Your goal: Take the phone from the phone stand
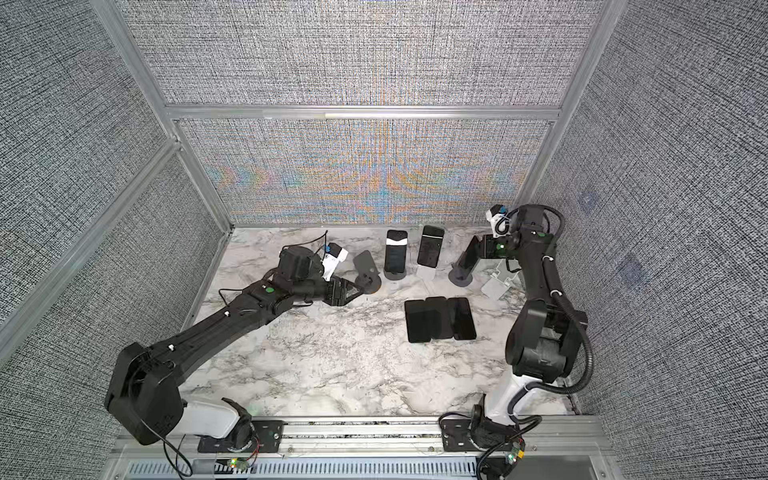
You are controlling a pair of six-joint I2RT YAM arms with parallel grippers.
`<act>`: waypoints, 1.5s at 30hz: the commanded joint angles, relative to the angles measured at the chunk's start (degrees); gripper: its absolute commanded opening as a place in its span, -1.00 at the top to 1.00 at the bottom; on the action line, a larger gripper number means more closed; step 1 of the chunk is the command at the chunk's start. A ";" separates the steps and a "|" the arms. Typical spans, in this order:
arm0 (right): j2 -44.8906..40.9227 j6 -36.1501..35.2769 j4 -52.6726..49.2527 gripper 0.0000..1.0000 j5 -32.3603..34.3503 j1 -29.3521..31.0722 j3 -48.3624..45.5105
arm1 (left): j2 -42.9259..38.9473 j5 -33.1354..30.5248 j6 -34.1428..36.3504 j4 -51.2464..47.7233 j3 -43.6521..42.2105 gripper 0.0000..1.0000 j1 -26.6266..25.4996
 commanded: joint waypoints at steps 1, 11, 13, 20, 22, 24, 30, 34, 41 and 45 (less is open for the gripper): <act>-3.97 2.28 -3.84 1.00 -2.25 0.07 -0.22 | 1.00 2.76 1.68 0.64 1.05 -0.19 0.05; -21.38 3.36 -13.41 1.00 -18.87 9.61 -11.88 | 9.50 18.78 6.44 0.71 9.49 -0.56 0.05; -22.05 0.39 -15.90 1.00 -21.43 12.67 -12.71 | 12.05 22.49 8.05 0.14 11.76 -0.58 0.05; -20.24 -6.30 -16.34 1.00 -33.01 18.54 -15.55 | 17.04 34.94 5.51 7.47 13.36 -0.10 0.05; -19.19 -8.00 -16.34 1.00 -35.50 20.51 -15.31 | 17.07 36.93 3.53 10.37 12.55 -0.08 -0.01; -18.30 -9.35 -16.27 1.00 -37.50 22.08 -14.76 | 16.67 36.50 3.46 11.08 11.81 -0.10 -0.04; -15.44 -10.94 -14.32 1.00 -41.37 23.05 -13.11 | 16.20 38.97 -1.22 19.13 8.15 -0.12 -0.25; -13.60 -13.50 -14.73 1.00 -44.13 23.13 -11.35 | 16.18 42.23 -9.34 32.38 4.19 0.16 -0.21; -10.20 -17.80 -19.69 1.00 -44.78 23.28 -7.91 | 18.29 43.28 -18.04 45.09 2.75 0.90 -0.25; -9.77 -17.33 -19.87 0.92 -42.98 23.20 -7.37 | 18.73 42.25 -18.68 46.36 2.71 1.00 -0.22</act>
